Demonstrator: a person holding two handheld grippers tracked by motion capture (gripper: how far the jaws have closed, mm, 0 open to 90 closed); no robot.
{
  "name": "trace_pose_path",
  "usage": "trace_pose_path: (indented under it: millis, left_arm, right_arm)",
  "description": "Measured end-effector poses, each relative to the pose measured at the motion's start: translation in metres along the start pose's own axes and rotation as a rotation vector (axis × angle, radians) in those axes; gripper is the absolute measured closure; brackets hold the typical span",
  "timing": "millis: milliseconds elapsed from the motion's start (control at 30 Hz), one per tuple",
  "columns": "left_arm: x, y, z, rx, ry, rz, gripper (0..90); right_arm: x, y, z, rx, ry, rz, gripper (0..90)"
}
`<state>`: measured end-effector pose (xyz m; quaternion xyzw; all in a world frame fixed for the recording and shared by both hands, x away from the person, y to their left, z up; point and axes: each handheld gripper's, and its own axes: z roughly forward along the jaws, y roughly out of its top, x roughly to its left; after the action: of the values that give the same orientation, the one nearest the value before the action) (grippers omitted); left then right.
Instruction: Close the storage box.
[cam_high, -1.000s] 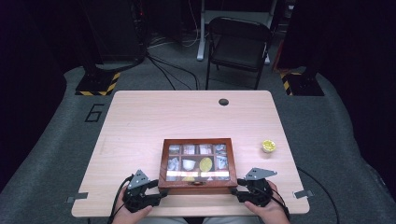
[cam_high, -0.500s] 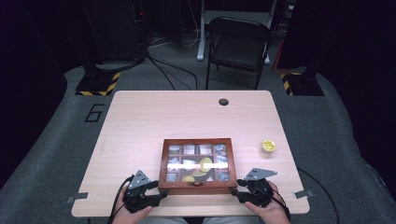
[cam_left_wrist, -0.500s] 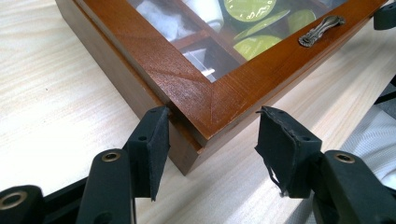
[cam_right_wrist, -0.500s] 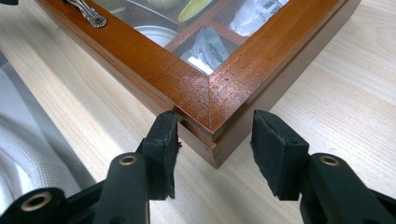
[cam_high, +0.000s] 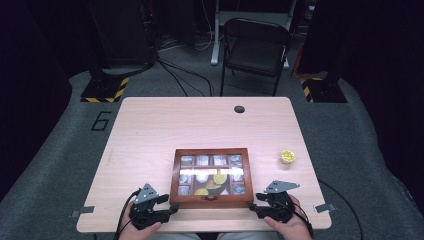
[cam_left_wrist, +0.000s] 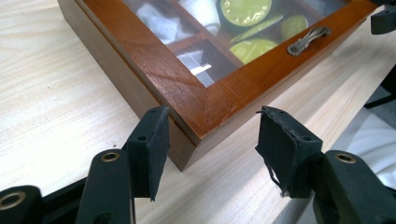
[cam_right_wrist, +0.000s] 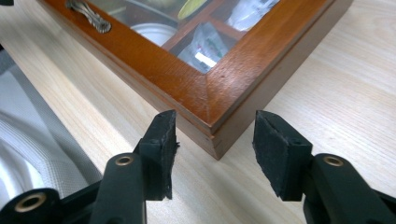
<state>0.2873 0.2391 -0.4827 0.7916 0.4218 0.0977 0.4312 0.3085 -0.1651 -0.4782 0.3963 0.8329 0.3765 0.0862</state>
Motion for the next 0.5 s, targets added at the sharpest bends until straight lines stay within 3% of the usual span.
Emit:
trace_pose_path:
  millis: [133, 500]
  left_arm:
    - [0.002, 0.002, -0.002, -0.017, -0.008, -0.015, 42.0]
    - [0.014, 0.008, -0.013, -0.09, -0.025, -0.059, 37.9]
  right_arm:
    - [-0.004, 0.001, -0.007, -0.033, 0.003, 0.024, 46.9]
    - [-0.011, 0.006, -0.022, -0.113, -0.008, 0.03, 43.7]
